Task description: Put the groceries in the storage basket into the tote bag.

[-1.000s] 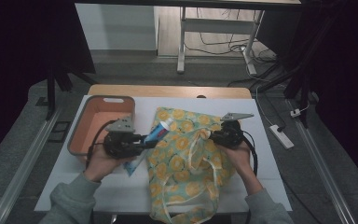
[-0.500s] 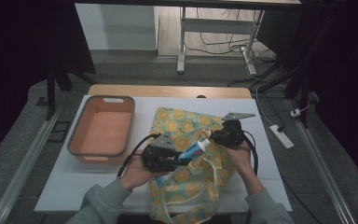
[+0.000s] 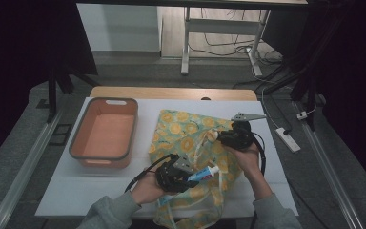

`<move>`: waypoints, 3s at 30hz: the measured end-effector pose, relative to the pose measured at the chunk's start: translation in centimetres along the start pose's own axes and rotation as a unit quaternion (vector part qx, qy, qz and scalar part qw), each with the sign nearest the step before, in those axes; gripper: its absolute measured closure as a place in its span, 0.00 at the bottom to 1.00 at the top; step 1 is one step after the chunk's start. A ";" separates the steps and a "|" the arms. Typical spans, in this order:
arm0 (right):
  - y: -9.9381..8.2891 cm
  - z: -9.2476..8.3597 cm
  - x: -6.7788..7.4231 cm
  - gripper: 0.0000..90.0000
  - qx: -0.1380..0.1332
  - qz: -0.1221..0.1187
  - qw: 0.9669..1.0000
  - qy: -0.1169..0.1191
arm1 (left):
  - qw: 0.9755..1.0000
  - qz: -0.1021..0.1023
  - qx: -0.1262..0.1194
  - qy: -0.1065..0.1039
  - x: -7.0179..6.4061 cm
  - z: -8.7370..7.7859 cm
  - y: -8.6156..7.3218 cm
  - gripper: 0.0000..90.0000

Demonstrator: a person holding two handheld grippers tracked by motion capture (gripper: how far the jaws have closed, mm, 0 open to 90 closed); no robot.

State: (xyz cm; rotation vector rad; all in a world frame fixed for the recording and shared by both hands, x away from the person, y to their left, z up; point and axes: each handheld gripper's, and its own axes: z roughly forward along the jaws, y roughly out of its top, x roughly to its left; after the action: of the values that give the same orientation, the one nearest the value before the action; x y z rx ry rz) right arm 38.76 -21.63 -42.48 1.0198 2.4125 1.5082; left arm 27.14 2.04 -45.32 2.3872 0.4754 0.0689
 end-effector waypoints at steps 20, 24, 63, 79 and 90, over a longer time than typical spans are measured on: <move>0.7 -0.1 1.9 0.98 -0.012 -0.013 1.000 0.022 | 1.000 -0.005 -0.002 0.030 0.3 3.4 3.0 0.83; 0.6 0.0 1.9 0.98 -0.016 -0.008 1.000 0.025 | 0.999 0.002 -0.009 0.050 0.1 5.1 3.4 0.83; -0.8 0.3 -0.2 0.98 -0.005 0.014 1.000 -0.008 | 0.994 -0.044 -0.079 0.061 2.0 -1.0 -0.6 0.43; -3.0 -1.3 1.5 0.97 0.019 -0.022 1.000 0.004 | 0.985 -0.116 -0.078 0.096 5.3 -6.3 -8.7 0.42; -4.5 -2.7 1.1 0.95 0.020 -0.016 1.000 -0.008 | 0.987 -0.112 -0.065 0.098 4.8 -5.6 -9.2 0.42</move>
State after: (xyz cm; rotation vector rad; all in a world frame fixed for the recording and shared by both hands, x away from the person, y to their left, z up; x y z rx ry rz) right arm 34.63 -24.29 -44.63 0.9912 2.4456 1.4418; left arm 27.71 13.67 -47.40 2.1942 0.8034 0.2288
